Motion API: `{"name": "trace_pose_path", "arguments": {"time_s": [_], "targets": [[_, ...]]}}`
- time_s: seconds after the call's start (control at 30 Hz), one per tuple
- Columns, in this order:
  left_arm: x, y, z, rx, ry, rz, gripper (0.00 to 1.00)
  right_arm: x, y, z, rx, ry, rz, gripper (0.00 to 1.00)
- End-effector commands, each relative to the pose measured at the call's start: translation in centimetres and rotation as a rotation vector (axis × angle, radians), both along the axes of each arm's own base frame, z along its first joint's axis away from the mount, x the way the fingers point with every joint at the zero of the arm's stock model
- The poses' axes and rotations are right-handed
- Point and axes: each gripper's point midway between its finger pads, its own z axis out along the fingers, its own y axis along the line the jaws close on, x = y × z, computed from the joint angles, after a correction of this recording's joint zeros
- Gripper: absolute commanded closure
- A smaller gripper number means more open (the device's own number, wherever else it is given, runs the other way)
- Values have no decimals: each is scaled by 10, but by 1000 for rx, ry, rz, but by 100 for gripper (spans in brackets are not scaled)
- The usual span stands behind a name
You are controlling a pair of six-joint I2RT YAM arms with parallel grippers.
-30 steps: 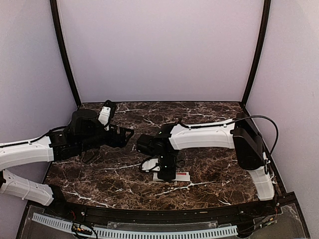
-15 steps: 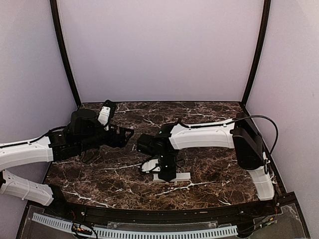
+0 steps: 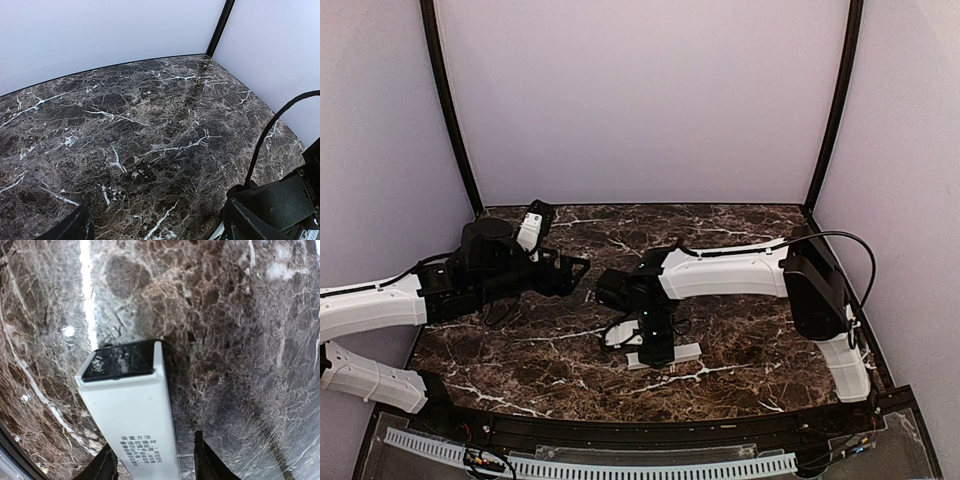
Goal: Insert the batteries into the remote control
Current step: Place the battery cover on the remote control without the battery cover, then hold the remote control at the center of the board.
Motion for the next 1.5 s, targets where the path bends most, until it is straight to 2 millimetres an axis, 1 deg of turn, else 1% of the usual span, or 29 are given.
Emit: {"name": "trace_pose_path", "arguments": {"time_s": [0.0, 0.17, 0.23, 0.3, 0.33, 0.47, 0.57, 0.6, 0.63, 0.67, 0.7, 0.73, 0.77, 0.8, 0.83, 0.87, 0.9, 0.93, 0.97, 1.0, 1.03, 1.07, 1.1, 1.13, 1.23, 1.27, 1.3, 1.33, 1.47], "targets": [[-2, 2, 1, -5, -12, -10, 11, 4, 6, 0, 15, 8, 3, 49], [-2, 2, 1, -5, -14, -13, 11, 7, 11, 5, 42, -11, 7, 43], [-3, 2, 1, -3, -17, -14, 11, 7, 16, 11, 74, -13, 7, 41], [-3, 1, 2, -1, -22, -21, 11, 7, 22, 23, 121, -16, 7, 39], [-4, 1, 3, -1, -24, -25, 11, 8, 26, 32, 156, -17, 2, 38], [-6, 3, 13, 4, -67, -42, 11, 0, 33, 83, 321, 29, -33, 38], [-13, 3, 28, 4, -127, -81, 11, -5, 27, 124, 439, 57, -99, 39], [-16, 0, 31, 1, -135, -112, 11, -4, 24, 138, 486, 55, -131, 39], [-19, -2, 33, 18, -154, -142, 11, 0, 20, 149, 526, 51, -186, 40], [-26, -9, 35, 36, -162, -206, 11, 5, 15, 161, 579, 48, -248, 43], [-33, -18, 30, 46, -148, -275, 12, 12, 11, 172, 636, 57, -318, 48], [-37, -23, 28, 84, -152, -322, 12, 24, 2, 179, 680, 67, -416, 52], [-48, -35, 18, 112, -130, -406, 12, 30, -3, 185, 720, 72, -491, 59], [-55, -40, 12, 175, -138, -471, 12, 43, -15, 184, 741, 70, -609, 70], [-71, -51, -11, 238, -79, -563, 11, 61, -32, 181, 745, 39, -745, 83], [-77, -59, -11, 294, -116, -626, 10, 71, -46, 175, 729, 10, -865, 99], [-93, -69, -36, 376, -73, -703, 9, 83, -66, 165, 699, -33, -1005, 100], [-99, -77, -37, 423, -103, -755, 8, 87, -81, 156, 670, -63, -1104, 100], [-113, -84, -61, 492, -55, -823, 6, 87, -92, 147, 637, -82, -1184, 100], [-115, -93, -59, 513, -73, -858, 6, 88, -106, 137, 604, -124, -1260, 100], [-122, -98, -79, 557, -26, -902, 4, 87, -117, 129, 577, -151, -1320, 100], [-122, -107, -91, 583, -9, -929, 4, 84, -127, 118, 545, -169, -1371, 100], [-122, -109, -96, 593, 2, -940, 3, 81, -135, 109, 517, -178, -1414, 100], [-120, -115, -108, 617, 17, -957, 2, 76, -140, 99, 490, -174, -1458, 100], [-115, -121, -133, 670, 37, -974, 2, 63, -148, 73, 421, -140, -1505, 100], [-114, -120, -146, 696, 52, -987, 2, 60, -150, 63, 396, -135, -1514, 100], [-113, -120, -152, 710, 58, -988, 2, 57, -151, 56, 379, -126, -1517, 100], [-112, -120, -162, 726, 76, -989, 2, 55, -151, 50, 364, -122, -1519, 100], [-105, -123, -176, 746, 82, -963, 2, 49, -142, 30, 326, -99, -1501, 100]]}}
